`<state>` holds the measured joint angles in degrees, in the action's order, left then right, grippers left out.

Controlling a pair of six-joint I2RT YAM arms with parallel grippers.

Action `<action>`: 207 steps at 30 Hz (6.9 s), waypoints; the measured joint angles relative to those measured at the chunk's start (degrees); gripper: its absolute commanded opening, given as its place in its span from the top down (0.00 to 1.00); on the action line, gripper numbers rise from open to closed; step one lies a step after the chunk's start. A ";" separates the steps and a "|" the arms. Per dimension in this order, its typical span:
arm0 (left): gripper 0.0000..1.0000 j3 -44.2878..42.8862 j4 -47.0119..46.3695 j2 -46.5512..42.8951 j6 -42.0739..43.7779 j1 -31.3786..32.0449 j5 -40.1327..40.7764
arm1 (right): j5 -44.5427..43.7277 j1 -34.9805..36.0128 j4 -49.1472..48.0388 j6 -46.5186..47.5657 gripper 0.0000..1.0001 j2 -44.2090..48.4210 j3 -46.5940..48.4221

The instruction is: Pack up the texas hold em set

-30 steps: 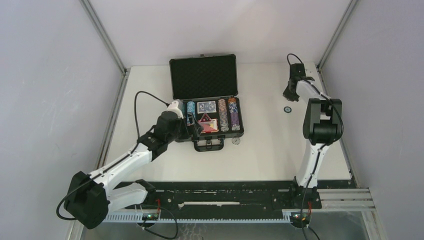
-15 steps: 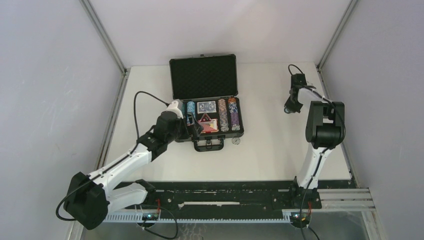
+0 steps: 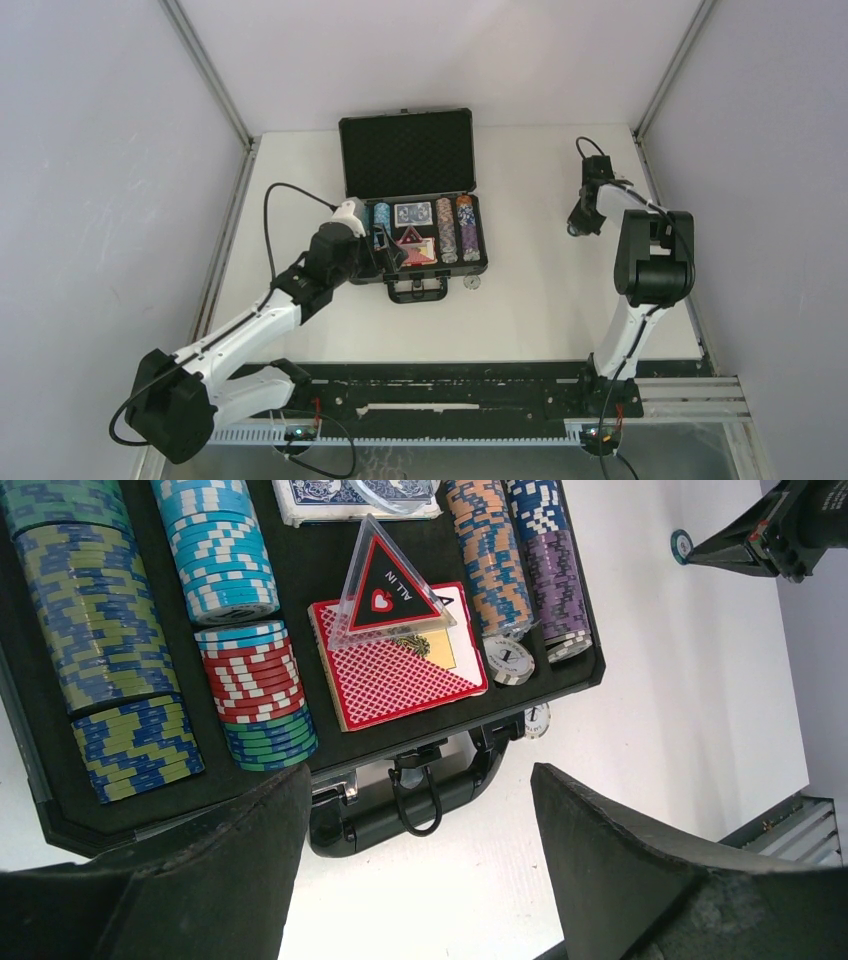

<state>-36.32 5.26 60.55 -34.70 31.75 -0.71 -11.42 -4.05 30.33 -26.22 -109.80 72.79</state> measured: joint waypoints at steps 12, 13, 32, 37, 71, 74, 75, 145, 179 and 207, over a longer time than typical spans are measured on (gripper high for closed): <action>0.15 0.00 0.02 -0.15 -0.42 0.00 -0.13 | -1.49 10.58 0.81 1.18 1.00 3.56 -4.94; 0.15 0.00 0.02 -0.17 -0.46 0.00 -0.15 | -1.97 11.98 1.01 1.14 1.00 4.28 -5.79; 0.15 0.00 0.02 -1.31 -1.40 0.00 -0.92 | 0.52 35.67 4.00 -4.42 1.00 19.17 -22.43; 0.15 0.00 0.02 -1.31 -1.44 0.00 -0.76 | 0.15 45.77 3.52 -7.93 1.00 19.76 -23.15; 0.15 1.70 0.44 -3.41 -2.89 0.02 3.39 | -1.73 68.17 10.91 -16.92 1.00 22.01 -20.90; 0.15 1.70 0.44 -3.41 -2.91 0.00 3.48 | -2.03 66.84 10.93 -16.41 1.00 23.21 -20.87; 0.15 1.70 0.44 -3.41 -2.89 0.00 3.52 | -2.05 66.29 10.88 -16.22 1.00 23.23 -20.87; 0.15 1.73 0.42 -3.48 -2.89 0.02 3.28 | 1.92 78.34 3.63 -19.74 1.00 13.57 -16.74; 0.15 1.70 0.44 -2.34 -2.89 0.00 3.32 | 2.56 69.51 2.16 -12.66 1.00 12.17 -14.97; 0.15 1.70 0.44 -2.45 -2.91 0.00 2.93 | -4.63 70.77 -0.09 -12.15 0.77 16.83 -14.64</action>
<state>-34.61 5.69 58.11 -37.60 31.75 2.22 -16.05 66.72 30.24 -38.37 -92.97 58.15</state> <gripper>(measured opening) 0.854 0.151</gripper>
